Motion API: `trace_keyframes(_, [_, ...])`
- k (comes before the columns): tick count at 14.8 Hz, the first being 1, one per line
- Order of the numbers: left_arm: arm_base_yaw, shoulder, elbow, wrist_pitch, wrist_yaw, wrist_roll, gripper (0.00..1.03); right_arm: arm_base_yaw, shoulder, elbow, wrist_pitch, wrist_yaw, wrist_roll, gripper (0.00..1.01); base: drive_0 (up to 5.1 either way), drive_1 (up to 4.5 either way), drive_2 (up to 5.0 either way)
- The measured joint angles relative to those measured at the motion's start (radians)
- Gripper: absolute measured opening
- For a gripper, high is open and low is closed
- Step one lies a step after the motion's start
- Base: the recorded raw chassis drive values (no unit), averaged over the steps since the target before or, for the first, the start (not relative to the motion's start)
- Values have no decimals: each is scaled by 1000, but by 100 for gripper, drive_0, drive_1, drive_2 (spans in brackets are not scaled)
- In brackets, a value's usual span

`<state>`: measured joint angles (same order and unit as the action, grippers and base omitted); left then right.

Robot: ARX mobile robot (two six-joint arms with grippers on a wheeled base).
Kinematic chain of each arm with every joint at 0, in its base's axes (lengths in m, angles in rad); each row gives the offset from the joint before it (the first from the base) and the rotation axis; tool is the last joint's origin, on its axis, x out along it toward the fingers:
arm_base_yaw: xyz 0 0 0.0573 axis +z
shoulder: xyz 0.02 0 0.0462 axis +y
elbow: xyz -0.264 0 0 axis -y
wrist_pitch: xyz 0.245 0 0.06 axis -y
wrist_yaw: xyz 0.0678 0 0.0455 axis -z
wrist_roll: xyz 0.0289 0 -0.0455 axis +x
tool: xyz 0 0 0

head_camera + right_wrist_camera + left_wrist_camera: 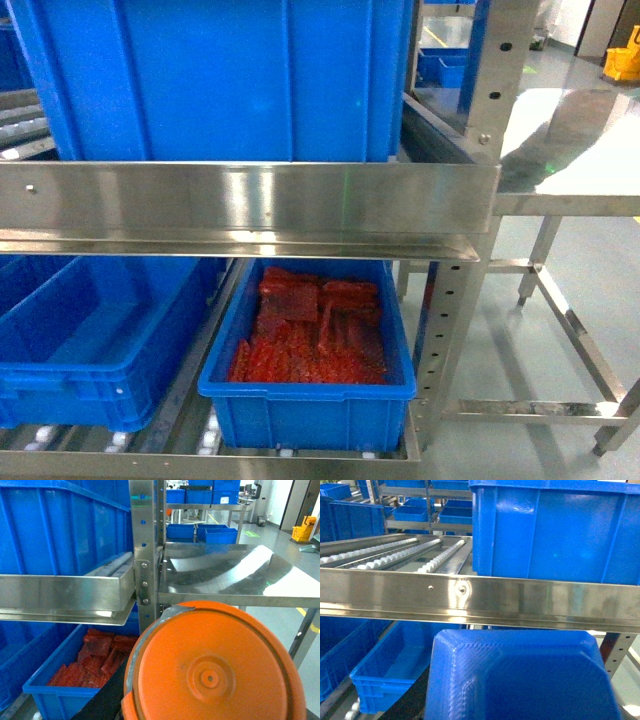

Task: Sort blue parts and orange caps into right shelf containers

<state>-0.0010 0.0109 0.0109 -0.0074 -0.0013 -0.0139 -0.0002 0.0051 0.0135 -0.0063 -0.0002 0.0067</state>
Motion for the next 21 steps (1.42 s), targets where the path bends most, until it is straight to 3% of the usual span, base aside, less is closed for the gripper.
trace_keyframes(21, [0, 0, 0, 0, 1, 0, 43, 0, 0, 0, -1, 0, 0, 44, -493, 239, 239])
